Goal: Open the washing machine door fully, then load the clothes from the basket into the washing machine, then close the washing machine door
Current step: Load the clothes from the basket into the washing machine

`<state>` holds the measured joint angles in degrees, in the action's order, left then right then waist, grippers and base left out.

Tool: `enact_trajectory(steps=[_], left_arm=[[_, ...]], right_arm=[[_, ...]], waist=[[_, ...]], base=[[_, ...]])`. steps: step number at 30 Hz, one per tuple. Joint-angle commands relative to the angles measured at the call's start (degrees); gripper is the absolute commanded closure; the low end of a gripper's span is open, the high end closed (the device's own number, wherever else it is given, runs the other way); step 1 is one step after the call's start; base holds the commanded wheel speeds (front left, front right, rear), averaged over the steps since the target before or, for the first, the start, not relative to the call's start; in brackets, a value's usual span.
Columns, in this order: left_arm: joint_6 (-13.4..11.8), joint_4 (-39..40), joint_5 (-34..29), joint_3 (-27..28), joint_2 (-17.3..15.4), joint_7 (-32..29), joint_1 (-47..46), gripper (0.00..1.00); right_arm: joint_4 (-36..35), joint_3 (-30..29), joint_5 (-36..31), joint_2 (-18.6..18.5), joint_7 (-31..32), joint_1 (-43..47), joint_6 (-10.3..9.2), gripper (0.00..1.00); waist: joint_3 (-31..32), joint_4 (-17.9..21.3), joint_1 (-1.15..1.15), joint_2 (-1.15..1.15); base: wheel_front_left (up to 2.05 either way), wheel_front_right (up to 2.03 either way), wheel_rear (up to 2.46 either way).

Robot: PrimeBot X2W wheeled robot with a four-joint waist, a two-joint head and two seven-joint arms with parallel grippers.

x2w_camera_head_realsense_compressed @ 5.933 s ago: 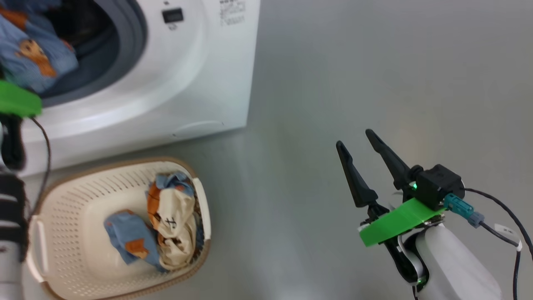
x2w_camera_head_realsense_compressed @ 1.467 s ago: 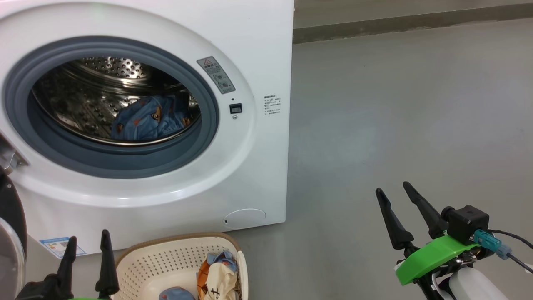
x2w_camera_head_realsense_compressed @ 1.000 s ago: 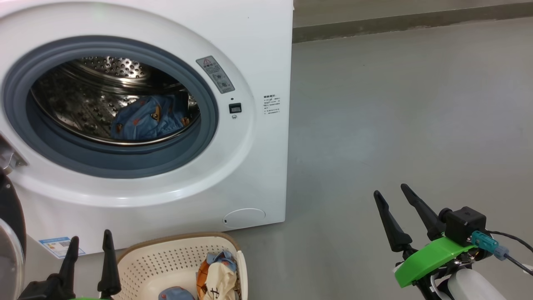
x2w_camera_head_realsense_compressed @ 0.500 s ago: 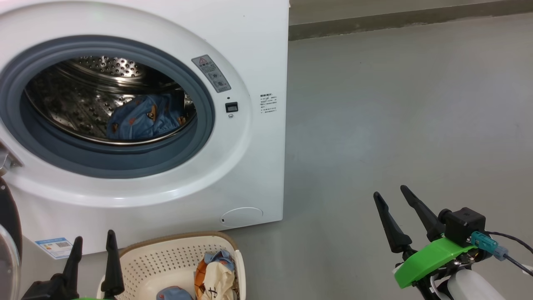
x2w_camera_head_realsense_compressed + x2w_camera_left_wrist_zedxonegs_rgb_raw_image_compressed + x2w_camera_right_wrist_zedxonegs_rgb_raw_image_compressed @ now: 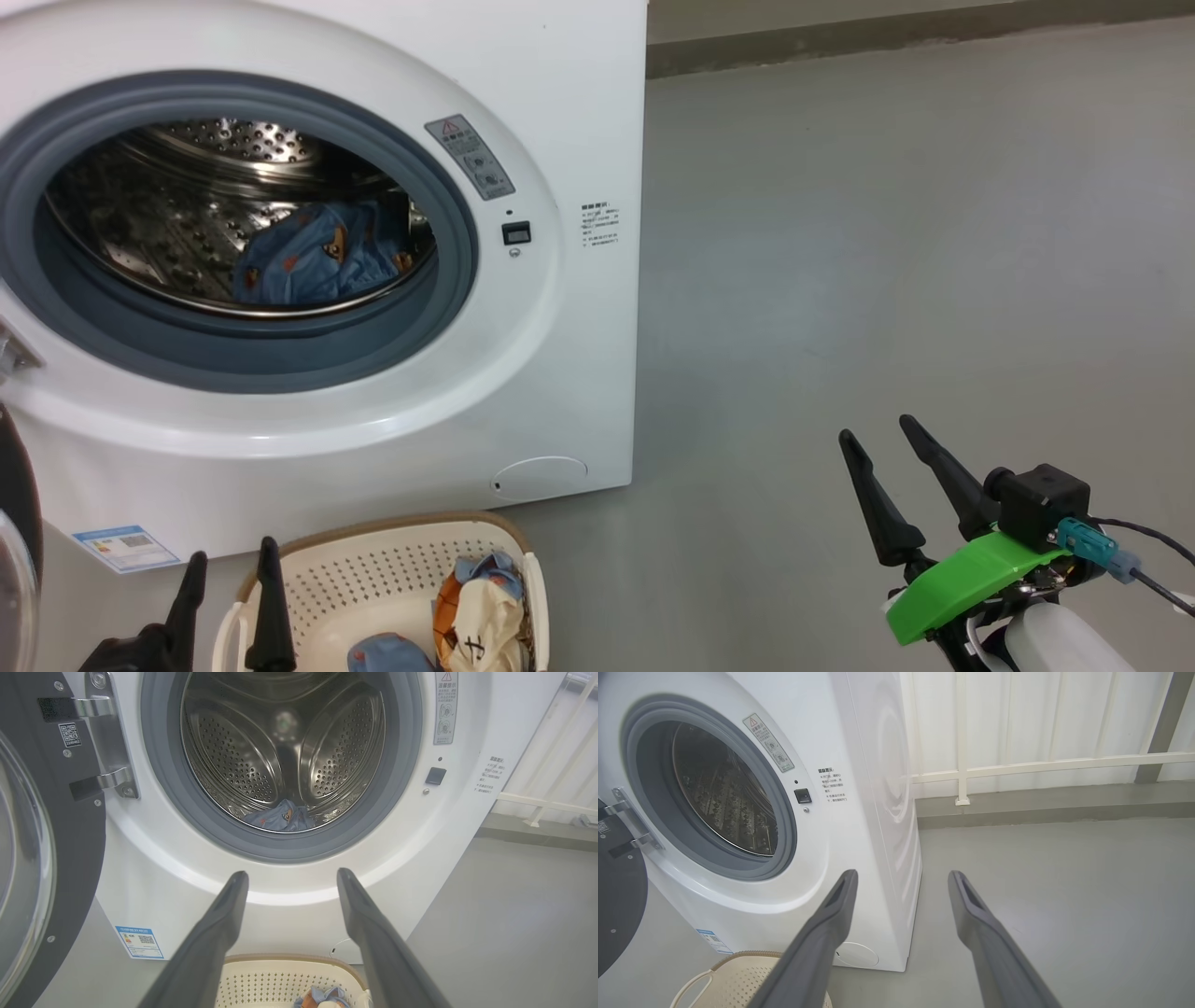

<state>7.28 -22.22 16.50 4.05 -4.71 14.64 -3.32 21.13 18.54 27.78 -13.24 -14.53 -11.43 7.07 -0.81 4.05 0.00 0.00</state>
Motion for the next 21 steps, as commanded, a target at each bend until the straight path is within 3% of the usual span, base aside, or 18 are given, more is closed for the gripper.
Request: enact_trajectory(steps=[1,14,21], left_arm=[[0.13,0.53,0.18,1.39,-0.87,0.36,-2.42,0.0],[0.19,-5.62,2.31,-0.88,-2.98,0.36,-6.31,0.0],[0.2,-9.8,4.61,-3.45,-6.03,0.36,-10.16,0.0]], right_arm=[[-1.11,1.02,0.27,-0.72,-0.47,-1.81,0.42,0.0],[-1.8,0.5,-0.68,0.5,-0.47,-3.1,0.42,0.0],[-2.81,-0.43,-2.3,2.81,-0.47,-4.39,0.42,0.0]], waist=[[-0.51,0.19,0.0,0.0],[-5.84,1.68,0.0,0.0],[-11.48,2.99,0.0,0.0]], base=[[0.0,0.0,0.0],[0.0,0.0,0.0],[0.0,0.0,0.0]])
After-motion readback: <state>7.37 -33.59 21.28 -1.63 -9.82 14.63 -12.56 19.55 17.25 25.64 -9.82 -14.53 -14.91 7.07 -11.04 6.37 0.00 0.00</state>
